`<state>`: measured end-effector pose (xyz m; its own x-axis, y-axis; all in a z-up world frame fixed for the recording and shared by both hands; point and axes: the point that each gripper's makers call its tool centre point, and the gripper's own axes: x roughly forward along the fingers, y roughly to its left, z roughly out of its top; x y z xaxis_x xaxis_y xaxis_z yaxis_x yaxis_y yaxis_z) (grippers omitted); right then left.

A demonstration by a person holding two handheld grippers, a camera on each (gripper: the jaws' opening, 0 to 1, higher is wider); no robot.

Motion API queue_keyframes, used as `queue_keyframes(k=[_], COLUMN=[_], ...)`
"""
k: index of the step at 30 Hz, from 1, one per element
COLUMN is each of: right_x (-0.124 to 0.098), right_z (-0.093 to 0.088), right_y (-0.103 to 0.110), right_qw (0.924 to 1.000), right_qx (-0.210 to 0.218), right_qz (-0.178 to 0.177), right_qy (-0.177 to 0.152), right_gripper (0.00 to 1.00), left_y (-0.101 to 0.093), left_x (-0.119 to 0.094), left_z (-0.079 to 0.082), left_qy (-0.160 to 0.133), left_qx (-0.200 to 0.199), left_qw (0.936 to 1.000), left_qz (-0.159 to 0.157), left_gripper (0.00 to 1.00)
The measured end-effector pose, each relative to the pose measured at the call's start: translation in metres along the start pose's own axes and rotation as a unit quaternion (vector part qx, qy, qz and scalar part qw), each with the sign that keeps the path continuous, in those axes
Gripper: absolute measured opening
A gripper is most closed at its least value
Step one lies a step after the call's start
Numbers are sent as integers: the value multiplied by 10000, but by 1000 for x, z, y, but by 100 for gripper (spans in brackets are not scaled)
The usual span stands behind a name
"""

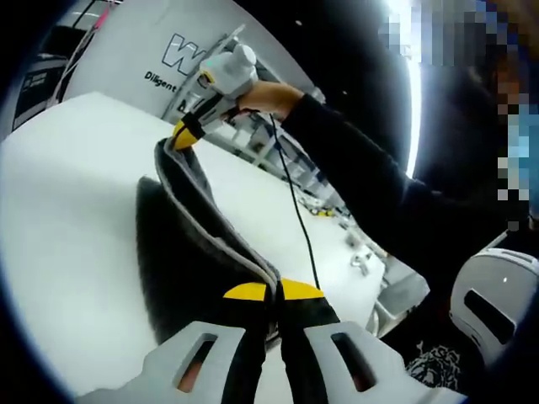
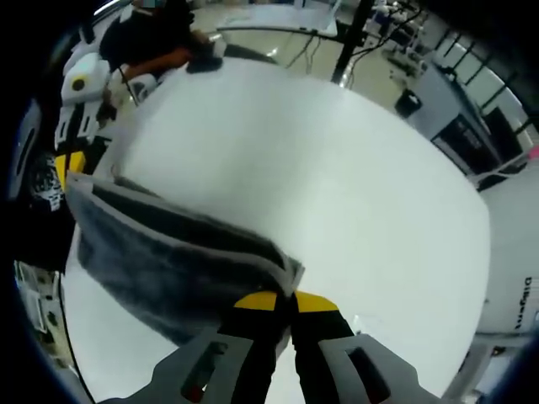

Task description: Open the folded towel by lifting each exposed corner and separating the folded layers until the towel lies flat within the target outline without major curled edges

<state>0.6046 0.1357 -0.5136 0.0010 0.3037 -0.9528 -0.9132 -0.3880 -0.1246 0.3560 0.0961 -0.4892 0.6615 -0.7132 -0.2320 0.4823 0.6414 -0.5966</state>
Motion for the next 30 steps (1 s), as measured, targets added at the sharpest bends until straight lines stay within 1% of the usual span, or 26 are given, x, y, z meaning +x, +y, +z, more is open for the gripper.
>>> queue_keyframes(k=[7,13,15,22,26,30], right_x=[-6,-9,-9,-15,-17,-23], right_z=[-4,-9,-8,-10,-14,-18], right_y=[-13,-9,-11,-4,-3,-3], right_qw=[10000,10000,10000,9999,9999,9997], right_qx=[10,6,-5,13,30,50], right_qz=[-33,-62,-75,-114,-145,-199], right_qy=[-3,-11,-26,-78,-71,-149], right_gripper=[1,1,1,1,1,1], left_y=[-7,-12,-14,-18,-19,-25], left_x=[4,7,8,10,11,15], left_z=[2,3,3,6,8,9], left_qy=[9,26,24,25,-7,18], left_qx=[48,78,86,125,110,143], left_qw=[10000,9999,9999,9998,9997,9995], left_qz=[-63,-112,-125,-169,-198,-275], left_gripper=[2,2,2,2,2,2])
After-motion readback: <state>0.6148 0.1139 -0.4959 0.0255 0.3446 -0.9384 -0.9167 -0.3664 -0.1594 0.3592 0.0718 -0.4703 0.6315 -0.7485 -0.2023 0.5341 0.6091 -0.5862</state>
